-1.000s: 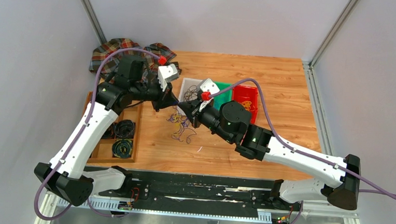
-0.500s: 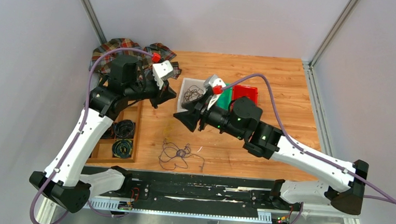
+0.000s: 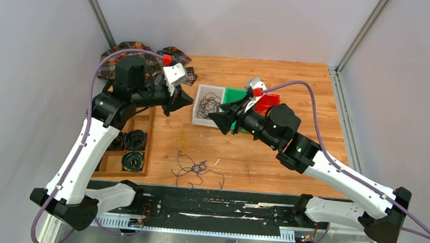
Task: Untangle the cables
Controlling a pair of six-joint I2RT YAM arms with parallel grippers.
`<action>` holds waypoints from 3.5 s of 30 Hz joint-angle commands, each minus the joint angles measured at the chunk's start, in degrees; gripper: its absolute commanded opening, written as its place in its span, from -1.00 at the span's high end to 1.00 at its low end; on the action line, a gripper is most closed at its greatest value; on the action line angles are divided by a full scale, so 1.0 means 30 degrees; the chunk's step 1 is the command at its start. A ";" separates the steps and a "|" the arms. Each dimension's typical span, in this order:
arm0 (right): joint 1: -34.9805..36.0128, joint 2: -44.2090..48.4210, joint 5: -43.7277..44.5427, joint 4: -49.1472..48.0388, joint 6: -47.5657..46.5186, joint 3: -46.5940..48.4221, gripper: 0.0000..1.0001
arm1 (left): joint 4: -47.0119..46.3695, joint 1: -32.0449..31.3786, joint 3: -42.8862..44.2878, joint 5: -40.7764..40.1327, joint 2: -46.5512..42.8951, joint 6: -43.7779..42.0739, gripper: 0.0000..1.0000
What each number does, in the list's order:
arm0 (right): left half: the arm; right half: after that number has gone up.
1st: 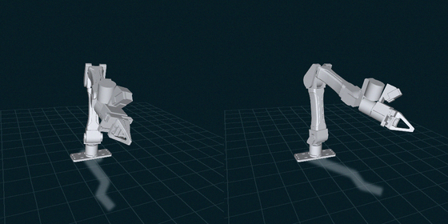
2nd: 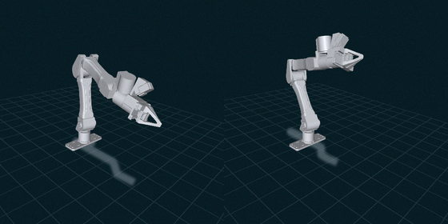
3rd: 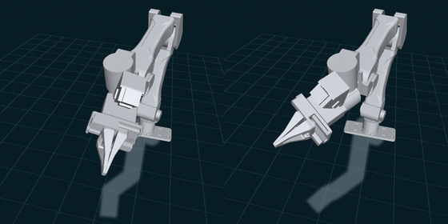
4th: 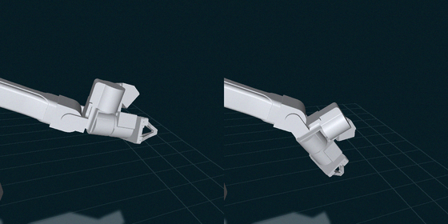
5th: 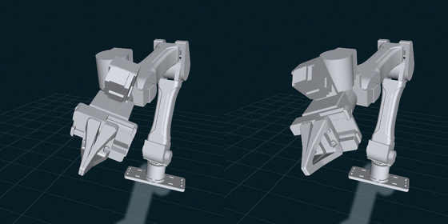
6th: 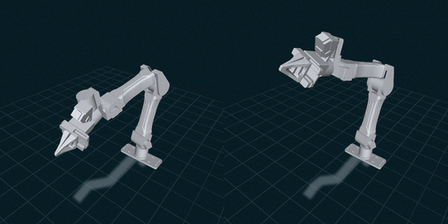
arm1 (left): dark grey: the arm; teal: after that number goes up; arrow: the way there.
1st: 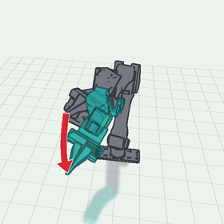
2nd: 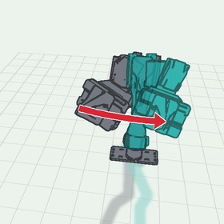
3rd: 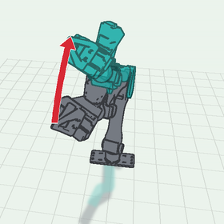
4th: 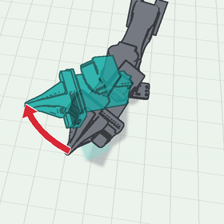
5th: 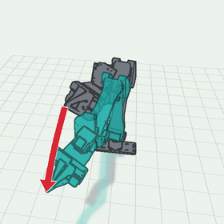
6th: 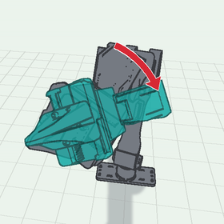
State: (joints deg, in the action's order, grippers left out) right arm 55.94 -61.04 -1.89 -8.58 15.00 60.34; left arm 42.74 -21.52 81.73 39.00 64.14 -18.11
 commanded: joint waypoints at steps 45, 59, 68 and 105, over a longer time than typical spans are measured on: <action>0.1496 -0.7073 0.6835 0.0930 -0.3807 -0.5852 0.90 | 0.0281 0.1900 -0.6181 -0.6759 0.7104 -0.3069 -0.12; 0.1415 -0.1508 1.0462 -0.0053 -0.3347 -0.7106 0.02 | 0.0636 0.1586 -0.5993 -0.4608 1.1959 -0.0817 0.82; 0.0982 -0.0257 0.8066 -0.1220 -0.3780 -0.5758 -0.03 | 0.3691 0.1520 -0.1552 -0.2621 0.8232 -0.1536 0.99; 0.0784 -0.9299 0.0723 -1.0500 0.0260 -0.4100 0.37 | 0.5265 0.0530 0.4814 0.2825 0.3465 0.2954 0.99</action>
State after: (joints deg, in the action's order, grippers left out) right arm 59.35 -87.59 -2.79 -36.25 14.09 50.78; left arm 57.60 -19.66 91.59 44.62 76.49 -12.38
